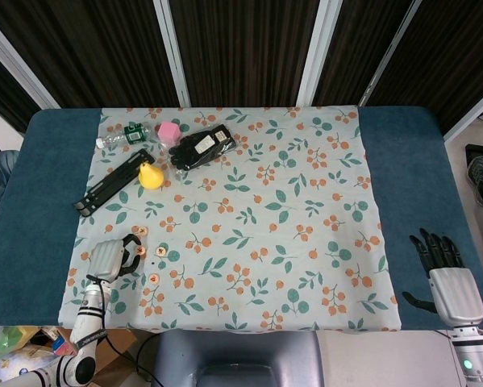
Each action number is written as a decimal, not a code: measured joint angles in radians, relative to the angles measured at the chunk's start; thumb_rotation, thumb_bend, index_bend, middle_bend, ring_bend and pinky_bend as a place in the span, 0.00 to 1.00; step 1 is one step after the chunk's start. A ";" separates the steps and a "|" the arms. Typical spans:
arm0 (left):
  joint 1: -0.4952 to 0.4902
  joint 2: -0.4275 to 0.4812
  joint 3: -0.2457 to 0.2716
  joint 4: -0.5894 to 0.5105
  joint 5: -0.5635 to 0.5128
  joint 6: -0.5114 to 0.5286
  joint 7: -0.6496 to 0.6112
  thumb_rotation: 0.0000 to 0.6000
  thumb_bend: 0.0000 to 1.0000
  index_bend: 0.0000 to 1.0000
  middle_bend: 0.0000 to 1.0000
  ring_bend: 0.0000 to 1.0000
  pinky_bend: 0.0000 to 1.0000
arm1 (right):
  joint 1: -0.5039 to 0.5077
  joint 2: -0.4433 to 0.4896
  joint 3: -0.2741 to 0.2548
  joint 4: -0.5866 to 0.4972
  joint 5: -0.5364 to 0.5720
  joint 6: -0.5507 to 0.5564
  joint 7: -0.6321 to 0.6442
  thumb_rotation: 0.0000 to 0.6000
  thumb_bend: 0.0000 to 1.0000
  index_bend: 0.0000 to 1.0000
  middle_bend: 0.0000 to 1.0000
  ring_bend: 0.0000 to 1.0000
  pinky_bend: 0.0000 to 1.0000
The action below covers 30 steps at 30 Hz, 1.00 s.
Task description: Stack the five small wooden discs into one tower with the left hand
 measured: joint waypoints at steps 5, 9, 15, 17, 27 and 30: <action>-0.002 -0.002 0.000 0.008 -0.002 -0.005 -0.006 1.00 0.41 0.40 1.00 1.00 1.00 | 0.000 0.001 -0.001 0.000 0.000 -0.001 0.002 1.00 0.08 0.00 0.00 0.00 0.00; -0.003 -0.004 0.000 0.013 -0.004 -0.007 -0.013 1.00 0.41 0.40 1.00 1.00 1.00 | -0.001 0.002 -0.001 0.000 -0.001 0.000 0.001 1.00 0.08 0.00 0.00 0.00 0.00; -0.005 -0.006 -0.001 0.018 -0.002 -0.004 -0.021 1.00 0.41 0.40 1.00 1.00 1.00 | -0.001 0.002 -0.002 -0.001 0.000 -0.002 0.000 1.00 0.08 0.00 0.00 0.00 0.00; -0.005 -0.005 -0.002 0.019 -0.001 -0.003 -0.024 1.00 0.41 0.40 1.00 1.00 1.00 | -0.001 0.001 -0.001 -0.002 0.001 -0.001 -0.002 1.00 0.08 0.00 0.00 0.00 0.00; 0.001 0.014 0.008 -0.013 0.020 0.008 -0.042 1.00 0.41 0.39 1.00 1.00 1.00 | -0.002 0.001 0.000 -0.003 0.002 0.001 -0.004 1.00 0.08 0.00 0.00 0.00 0.00; 0.005 0.026 0.020 -0.051 0.041 0.017 -0.053 1.00 0.41 0.38 1.00 1.00 1.00 | -0.002 0.000 0.000 -0.003 0.002 -0.001 -0.004 1.00 0.08 0.00 0.00 0.00 0.00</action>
